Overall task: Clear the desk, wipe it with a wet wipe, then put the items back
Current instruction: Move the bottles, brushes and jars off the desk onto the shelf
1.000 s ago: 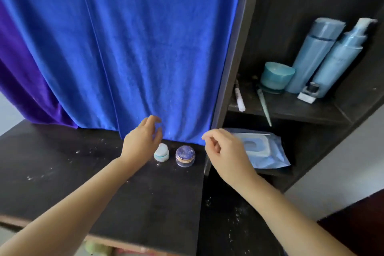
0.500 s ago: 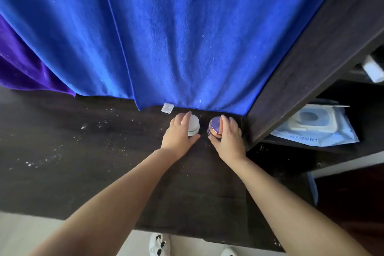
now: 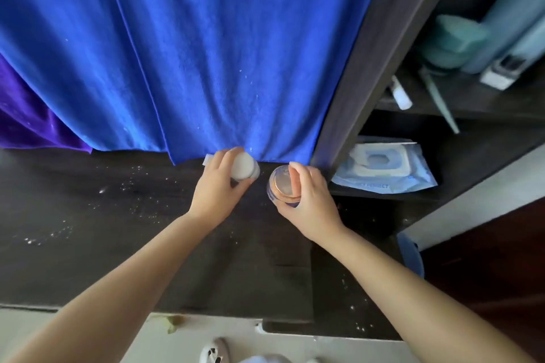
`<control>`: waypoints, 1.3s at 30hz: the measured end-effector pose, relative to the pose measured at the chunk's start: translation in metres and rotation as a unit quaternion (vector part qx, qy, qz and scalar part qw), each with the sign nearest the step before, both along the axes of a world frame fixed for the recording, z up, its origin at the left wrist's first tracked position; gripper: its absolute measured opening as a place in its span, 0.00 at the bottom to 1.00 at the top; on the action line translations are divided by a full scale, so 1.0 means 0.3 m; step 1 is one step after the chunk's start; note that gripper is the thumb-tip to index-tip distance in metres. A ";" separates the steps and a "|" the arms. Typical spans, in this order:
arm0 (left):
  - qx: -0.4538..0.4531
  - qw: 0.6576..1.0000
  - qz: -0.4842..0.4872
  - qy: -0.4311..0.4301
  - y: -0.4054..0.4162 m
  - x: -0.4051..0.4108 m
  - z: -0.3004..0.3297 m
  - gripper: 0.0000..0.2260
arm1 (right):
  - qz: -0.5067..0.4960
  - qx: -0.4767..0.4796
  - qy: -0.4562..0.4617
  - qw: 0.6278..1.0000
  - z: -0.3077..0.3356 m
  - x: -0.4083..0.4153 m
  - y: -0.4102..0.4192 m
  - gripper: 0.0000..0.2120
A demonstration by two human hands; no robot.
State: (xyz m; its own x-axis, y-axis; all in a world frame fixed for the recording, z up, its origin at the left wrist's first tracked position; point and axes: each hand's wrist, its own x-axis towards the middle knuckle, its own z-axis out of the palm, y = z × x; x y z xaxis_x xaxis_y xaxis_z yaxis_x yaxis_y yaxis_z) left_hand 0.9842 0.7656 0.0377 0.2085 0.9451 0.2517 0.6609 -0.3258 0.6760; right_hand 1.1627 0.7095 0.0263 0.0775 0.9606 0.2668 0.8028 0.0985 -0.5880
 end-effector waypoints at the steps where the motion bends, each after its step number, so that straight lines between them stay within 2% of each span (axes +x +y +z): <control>1: 0.031 0.999 0.004 -0.021 -0.029 0.018 0.060 0.23 | 0.015 0.022 0.005 1.000 0.061 0.025 -0.033 0.35; 4: 0.104 0.991 0.004 -0.084 -0.124 0.115 0.250 0.24 | 0.042 0.095 0.011 0.995 0.252 0.136 -0.135 0.34; 8: 0.202 0.967 -0.095 -0.120 -0.231 0.338 0.474 0.25 | 0.009 0.183 -0.001 0.983 0.454 0.367 -0.239 0.34; 10: 0.216 0.957 -0.139 -0.133 -0.248 0.464 0.555 0.25 | -0.033 0.210 -0.005 0.977 0.531 0.493 -0.264 0.35; 13: 0.186 0.958 -0.164 -0.146 -0.232 0.643 0.635 0.25 | -0.094 0.220 0.016 0.971 0.623 0.633 -0.277 0.33; 18: 0.118 0.974 -0.159 -0.106 -0.134 0.862 0.669 0.25 | -0.148 0.149 0.031 0.977 0.682 0.749 -0.215 0.26; 22: 0.073 0.987 -0.140 -0.006 -0.059 0.920 0.636 0.26 | -0.186 0.056 -0.036 0.980 0.669 0.790 -0.157 0.24; 25: 0.072 0.987 -0.130 0.053 -0.032 0.930 0.615 0.26 | -0.200 0.022 -0.070 0.977 0.641 0.798 -0.120 0.24; 31: 0.089 0.985 -0.131 0.073 -0.028 0.931 0.612 0.26 | -0.185 0.036 -0.066 0.980 0.620 0.790 -0.115 0.28; 34: 0.166 0.976 -0.105 0.095 -0.078 0.911 0.645 0.26 | -0.157 0.133 -0.055 0.977 0.608 0.787 -0.168 0.29; 35: 0.211 0.970 -0.100 0.068 -0.109 0.890 0.653 0.23 | -0.138 0.191 -0.061 0.970 0.604 0.785 -0.198 0.25; 37: 0.295 0.948 -0.109 -0.050 -0.194 0.829 0.643 0.14 | -0.087 0.291 -0.077 0.950 0.575 0.780 -0.255 0.16; 39: 0.341 0.920 -0.143 -0.129 -0.281 0.759 0.557 0.05 | -0.034 0.295 -0.081 0.951 0.499 0.777 -0.282 0.11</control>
